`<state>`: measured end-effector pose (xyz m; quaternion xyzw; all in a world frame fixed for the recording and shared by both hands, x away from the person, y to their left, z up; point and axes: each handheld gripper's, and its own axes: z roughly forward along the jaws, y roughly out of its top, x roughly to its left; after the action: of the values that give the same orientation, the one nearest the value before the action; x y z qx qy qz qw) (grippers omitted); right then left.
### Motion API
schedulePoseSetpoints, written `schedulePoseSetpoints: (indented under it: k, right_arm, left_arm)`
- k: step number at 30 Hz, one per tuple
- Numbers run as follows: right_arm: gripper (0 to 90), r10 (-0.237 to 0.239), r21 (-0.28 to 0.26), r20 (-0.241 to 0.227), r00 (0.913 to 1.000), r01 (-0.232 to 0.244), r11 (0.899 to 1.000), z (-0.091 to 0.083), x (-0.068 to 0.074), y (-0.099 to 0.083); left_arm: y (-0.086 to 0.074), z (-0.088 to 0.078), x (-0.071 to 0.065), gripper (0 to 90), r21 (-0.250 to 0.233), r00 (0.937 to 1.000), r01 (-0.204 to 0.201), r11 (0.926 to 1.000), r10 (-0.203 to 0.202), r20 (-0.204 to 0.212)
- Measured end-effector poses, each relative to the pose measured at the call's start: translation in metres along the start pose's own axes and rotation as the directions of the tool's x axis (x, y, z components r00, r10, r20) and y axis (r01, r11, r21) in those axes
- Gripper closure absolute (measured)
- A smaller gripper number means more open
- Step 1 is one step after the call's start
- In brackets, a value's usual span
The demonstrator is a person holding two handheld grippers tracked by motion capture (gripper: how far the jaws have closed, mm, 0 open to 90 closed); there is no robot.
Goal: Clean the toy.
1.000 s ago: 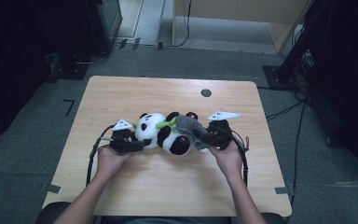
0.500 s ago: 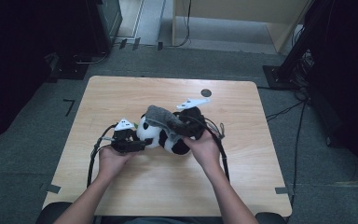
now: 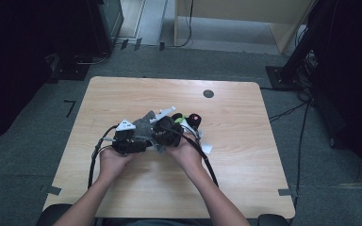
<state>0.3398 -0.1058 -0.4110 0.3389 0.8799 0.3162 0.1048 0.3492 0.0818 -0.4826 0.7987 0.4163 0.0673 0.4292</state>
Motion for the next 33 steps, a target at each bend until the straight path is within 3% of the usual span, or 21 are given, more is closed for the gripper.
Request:
schedulePoseSetpoints:
  k: [3, 9, 11, 14, 19, 29, 32, 33]
  right_arm:
    - [80.1, -0.014, 0.0, -0.016, 0.9998, 0.014, 1.0, -0.001, 0.003, -0.013]
    - [80.1, -0.079, 0.008, 0.02, 0.9967, 0.079, 0.997, -0.006, 0.013, -0.028]
    - [80.1, -0.075, 0.009, 0.025, 0.9969, 0.075, 0.997, -0.008, 0.014, -0.033]
    - [80.1, -0.071, 0.015, 0.018, 0.9973, 0.071, 0.997, -0.011, 0.014, -0.041]
    - [80.1, -0.105, 0.01, 0.014, 0.9944, 0.105, 0.994, -0.015, 0.01, -0.059]
    - [80.0, -0.172, -0.035, 0.066, 0.9828, 0.175, 0.984, -0.017, 0.011, -0.083]
    - [80.1, -0.174, -0.022, 0.093, 0.9803, 0.177, 0.984, -0.018, 0.011, -0.092]
    - [80.1, -0.161, -0.021, 0.085, 0.9832, 0.164, 0.986, -0.018, 0.009, -0.095]
  left_arm:
    - [0.0, 0.001, 0.0, 36.1, 0.004, 1.0, -0.005, 1.0, 0.005, 0.002]
    - [0.0, 0.001, 0.001, 36.1, 0.0, 0.9998, 0.013, 0.9999, -0.013, 0.011]
    - [0.0, 0.001, 0.002, 36.1, 0.0, 0.9997, 0.023, 0.9997, -0.023, 0.013]
    - [0.0, 0.001, 0.002, 36.1, 0.0, 0.9995, 0.027, 0.9996, -0.027, 0.017]
    - [0.0, 0.002, 0.001, 36.1, -0.003, 0.9996, 0.02, 0.9998, -0.02, 0.022]
    - [0.001, 0.003, 0.0, 36.0, 0.002, 0.9996, 0.022, 0.9998, -0.022, 0.018]
    - [0.001, 0.003, -0.001, 36.1, 0.002, 0.9998, 0.014, 0.9999, -0.014, 0.011]
    - [0.001, 0.003, -0.001, 36.2, 0.0, 0.9999, 0.013, 0.9999, -0.013, 0.01]
